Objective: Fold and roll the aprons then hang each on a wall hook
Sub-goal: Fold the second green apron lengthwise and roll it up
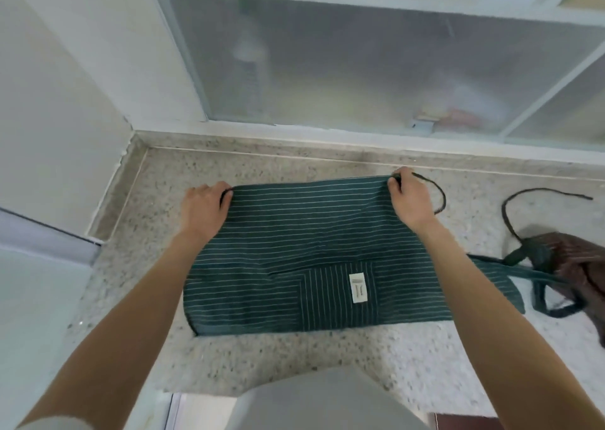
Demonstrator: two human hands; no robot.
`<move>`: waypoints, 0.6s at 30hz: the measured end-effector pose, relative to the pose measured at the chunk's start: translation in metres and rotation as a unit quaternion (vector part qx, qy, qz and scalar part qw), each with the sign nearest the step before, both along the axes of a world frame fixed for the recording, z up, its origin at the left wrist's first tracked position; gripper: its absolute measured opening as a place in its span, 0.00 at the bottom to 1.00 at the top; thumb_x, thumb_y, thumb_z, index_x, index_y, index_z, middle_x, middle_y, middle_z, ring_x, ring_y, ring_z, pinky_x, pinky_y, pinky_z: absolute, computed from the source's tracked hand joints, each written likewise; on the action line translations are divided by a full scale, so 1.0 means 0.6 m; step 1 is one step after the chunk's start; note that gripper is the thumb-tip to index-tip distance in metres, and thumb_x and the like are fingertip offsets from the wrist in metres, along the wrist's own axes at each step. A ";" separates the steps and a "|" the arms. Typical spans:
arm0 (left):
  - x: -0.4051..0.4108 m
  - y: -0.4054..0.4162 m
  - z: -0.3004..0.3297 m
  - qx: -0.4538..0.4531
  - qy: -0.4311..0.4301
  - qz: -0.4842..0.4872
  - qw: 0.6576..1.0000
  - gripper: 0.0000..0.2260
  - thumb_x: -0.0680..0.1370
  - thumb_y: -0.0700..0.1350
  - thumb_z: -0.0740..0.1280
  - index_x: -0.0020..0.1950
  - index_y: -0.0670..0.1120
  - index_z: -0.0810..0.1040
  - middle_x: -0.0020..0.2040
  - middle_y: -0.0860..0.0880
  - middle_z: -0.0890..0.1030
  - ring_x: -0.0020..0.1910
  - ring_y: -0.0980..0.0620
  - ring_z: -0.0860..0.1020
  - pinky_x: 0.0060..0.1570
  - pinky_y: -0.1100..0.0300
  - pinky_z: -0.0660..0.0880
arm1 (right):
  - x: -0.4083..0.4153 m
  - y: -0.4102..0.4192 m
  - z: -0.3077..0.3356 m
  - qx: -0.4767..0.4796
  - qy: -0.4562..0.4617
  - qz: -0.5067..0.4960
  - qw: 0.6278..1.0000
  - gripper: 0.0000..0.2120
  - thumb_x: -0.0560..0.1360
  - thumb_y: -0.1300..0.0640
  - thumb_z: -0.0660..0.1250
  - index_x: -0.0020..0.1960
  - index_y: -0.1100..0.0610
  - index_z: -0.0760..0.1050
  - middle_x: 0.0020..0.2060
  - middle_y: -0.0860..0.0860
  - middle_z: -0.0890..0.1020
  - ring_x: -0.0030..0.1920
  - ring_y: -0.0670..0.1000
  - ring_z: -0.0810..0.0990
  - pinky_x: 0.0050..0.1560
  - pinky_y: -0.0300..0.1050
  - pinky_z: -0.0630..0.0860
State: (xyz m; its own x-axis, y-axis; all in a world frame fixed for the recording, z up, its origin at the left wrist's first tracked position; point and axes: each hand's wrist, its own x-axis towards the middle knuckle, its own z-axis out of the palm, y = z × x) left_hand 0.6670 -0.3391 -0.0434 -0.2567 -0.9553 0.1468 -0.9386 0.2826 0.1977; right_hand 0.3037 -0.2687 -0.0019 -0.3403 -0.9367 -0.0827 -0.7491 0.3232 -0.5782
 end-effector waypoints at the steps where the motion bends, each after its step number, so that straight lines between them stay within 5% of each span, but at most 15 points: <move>1: -0.004 -0.023 -0.017 0.027 -0.015 0.001 1.000 0.12 0.81 0.45 0.57 0.55 0.42 0.77 0.37 0.40 0.81 0.35 0.41 0.77 0.49 0.51 0.69 | -0.004 -0.023 -0.018 0.030 -0.020 0.004 0.999 0.09 0.81 0.58 0.54 0.55 0.64 0.67 0.40 0.57 0.74 0.40 0.56 0.72 0.38 0.46 0.63; 4: -0.014 -0.060 -0.060 0.091 -0.030 -0.018 0.995 0.13 0.82 0.46 0.54 0.58 0.43 0.74 0.40 0.41 0.82 0.35 0.42 0.78 0.51 0.54 0.68 | -0.015 -0.058 -0.069 0.108 -0.064 0.020 0.992 0.08 0.81 0.58 0.55 0.55 0.62 0.67 0.41 0.58 0.75 0.40 0.56 0.73 0.37 0.47 0.64; 8: -0.016 -0.081 -0.107 0.150 -0.016 -0.040 0.988 0.13 0.82 0.47 0.54 0.58 0.44 0.75 0.43 0.43 0.82 0.38 0.43 0.78 0.37 0.56 0.69 | -0.022 -0.079 -0.124 0.171 -0.090 0.036 0.981 0.10 0.80 0.54 0.59 0.58 0.60 0.68 0.44 0.55 0.76 0.42 0.54 0.74 0.34 0.43 0.67; 14: 0.008 -0.083 -0.151 0.110 0.031 -0.038 0.993 0.08 0.79 0.43 0.63 0.52 0.41 0.80 0.46 0.43 0.82 0.42 0.44 0.79 0.40 0.55 0.75 | -0.021 -0.106 -0.173 0.155 0.126 0.035 0.979 0.14 0.80 0.53 0.58 0.60 0.62 0.71 0.47 0.61 0.80 0.46 0.61 0.78 0.43 0.49 0.71; 18: 0.004 -0.098 -0.153 0.114 0.025 -0.013 0.993 0.09 0.80 0.45 0.62 0.53 0.43 0.79 0.49 0.44 0.81 0.42 0.43 0.79 0.36 0.54 0.75 | -0.016 -0.130 -0.182 0.169 0.211 0.022 0.962 0.12 0.81 0.53 0.57 0.56 0.61 0.71 0.43 0.61 0.81 0.41 0.61 0.79 0.35 0.46 0.68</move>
State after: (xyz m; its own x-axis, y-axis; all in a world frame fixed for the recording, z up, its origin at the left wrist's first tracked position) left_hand 0.6693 -0.3981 -0.1351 -0.2799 -0.9582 -0.0587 -0.9187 0.2496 0.3060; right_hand 0.2943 -0.3467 -0.1113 -0.3711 -0.8947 -0.2488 -0.9117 0.4019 -0.0856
